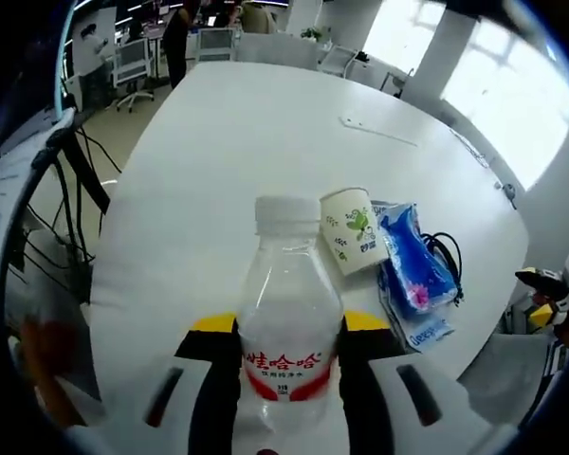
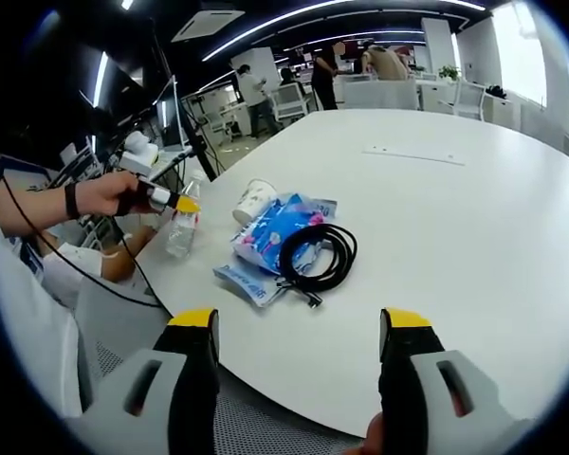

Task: Arrange the tabletop items into an orderly group along one side of the table until the central work area is clear of visible clutter.

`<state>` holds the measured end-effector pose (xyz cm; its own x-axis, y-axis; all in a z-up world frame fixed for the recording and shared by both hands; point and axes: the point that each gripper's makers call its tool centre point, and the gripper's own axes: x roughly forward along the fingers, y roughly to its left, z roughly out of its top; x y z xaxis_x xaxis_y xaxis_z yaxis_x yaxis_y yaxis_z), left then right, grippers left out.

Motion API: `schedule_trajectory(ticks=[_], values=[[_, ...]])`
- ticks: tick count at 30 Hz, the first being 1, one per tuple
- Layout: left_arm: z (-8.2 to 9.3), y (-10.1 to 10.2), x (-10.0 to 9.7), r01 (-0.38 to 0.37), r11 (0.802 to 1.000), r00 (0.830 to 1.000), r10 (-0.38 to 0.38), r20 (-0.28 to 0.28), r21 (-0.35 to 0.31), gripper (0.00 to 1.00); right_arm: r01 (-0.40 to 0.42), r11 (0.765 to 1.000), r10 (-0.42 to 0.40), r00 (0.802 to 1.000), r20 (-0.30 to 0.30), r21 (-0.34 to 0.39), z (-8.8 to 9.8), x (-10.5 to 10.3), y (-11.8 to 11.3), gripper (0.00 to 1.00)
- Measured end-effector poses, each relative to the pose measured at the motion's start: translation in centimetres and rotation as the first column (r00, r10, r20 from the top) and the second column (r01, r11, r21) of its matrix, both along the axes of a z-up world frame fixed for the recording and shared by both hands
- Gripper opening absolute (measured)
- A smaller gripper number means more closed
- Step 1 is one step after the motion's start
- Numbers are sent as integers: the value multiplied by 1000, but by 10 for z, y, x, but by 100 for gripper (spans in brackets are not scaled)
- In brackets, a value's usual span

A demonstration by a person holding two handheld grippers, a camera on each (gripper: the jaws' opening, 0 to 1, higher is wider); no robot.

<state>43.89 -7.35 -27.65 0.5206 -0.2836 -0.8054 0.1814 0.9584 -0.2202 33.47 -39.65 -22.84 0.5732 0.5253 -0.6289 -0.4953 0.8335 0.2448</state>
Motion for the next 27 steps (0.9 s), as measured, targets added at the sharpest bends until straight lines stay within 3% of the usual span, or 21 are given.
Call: schedule_trajectory(ticks=[27], values=[[15,0,7,5,1000,999,-6,51,12,39,7,1000,-7,1000,7,10,2,-2,0,69]])
